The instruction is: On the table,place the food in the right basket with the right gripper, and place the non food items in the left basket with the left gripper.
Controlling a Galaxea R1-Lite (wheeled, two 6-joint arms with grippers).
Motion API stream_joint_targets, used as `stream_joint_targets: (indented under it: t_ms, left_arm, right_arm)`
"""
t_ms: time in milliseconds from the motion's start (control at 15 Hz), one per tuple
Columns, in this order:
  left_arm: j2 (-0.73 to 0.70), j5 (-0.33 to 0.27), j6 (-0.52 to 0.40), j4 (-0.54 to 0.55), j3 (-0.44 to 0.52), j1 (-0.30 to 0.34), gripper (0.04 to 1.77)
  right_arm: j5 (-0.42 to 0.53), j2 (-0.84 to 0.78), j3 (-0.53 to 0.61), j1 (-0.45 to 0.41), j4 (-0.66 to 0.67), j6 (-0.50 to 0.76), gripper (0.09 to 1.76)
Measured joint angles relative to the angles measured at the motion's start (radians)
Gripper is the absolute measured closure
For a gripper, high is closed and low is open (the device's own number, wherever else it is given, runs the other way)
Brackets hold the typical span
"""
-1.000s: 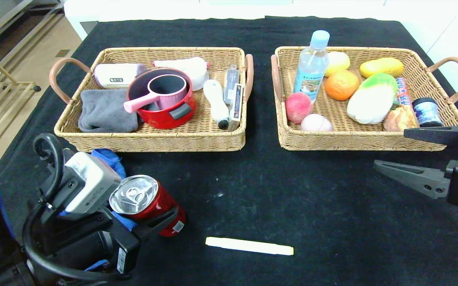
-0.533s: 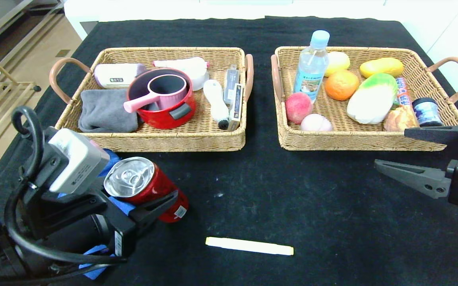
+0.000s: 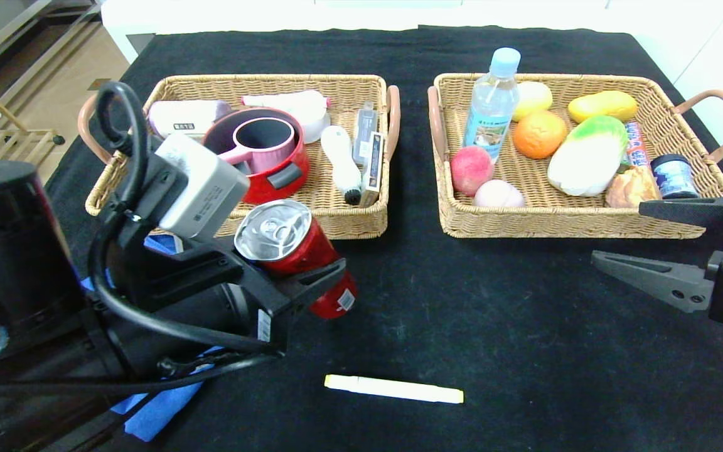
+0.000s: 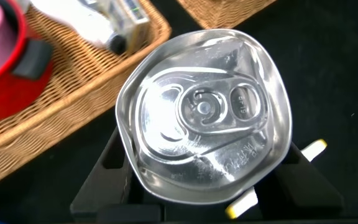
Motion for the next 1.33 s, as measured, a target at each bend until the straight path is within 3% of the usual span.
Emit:
stream_joint_targets:
  t_ms: [400, 867, 1333]
  left_arm:
    - [0.150, 0.014, -0.036, -0.002, -0.143, -0.109, 0.83]
    - [0.274, 0.007, -0.033, -0.003, -0.247, -0.137, 0.83]
    - [0.356, 0.004, -0.025, -0.036, -0.291, -0.150, 0.83]
  right_arm:
    - [-0.001, 0.004, -0.001, 0.000, 0.000, 0.000, 0.14]
    - [-0.004, 0.011, -0.008, -0.010, -0.001, 0.000, 0.14]
    - [-0.003, 0.021, -0.011, -0.015, -0.004, 0.000, 0.14]
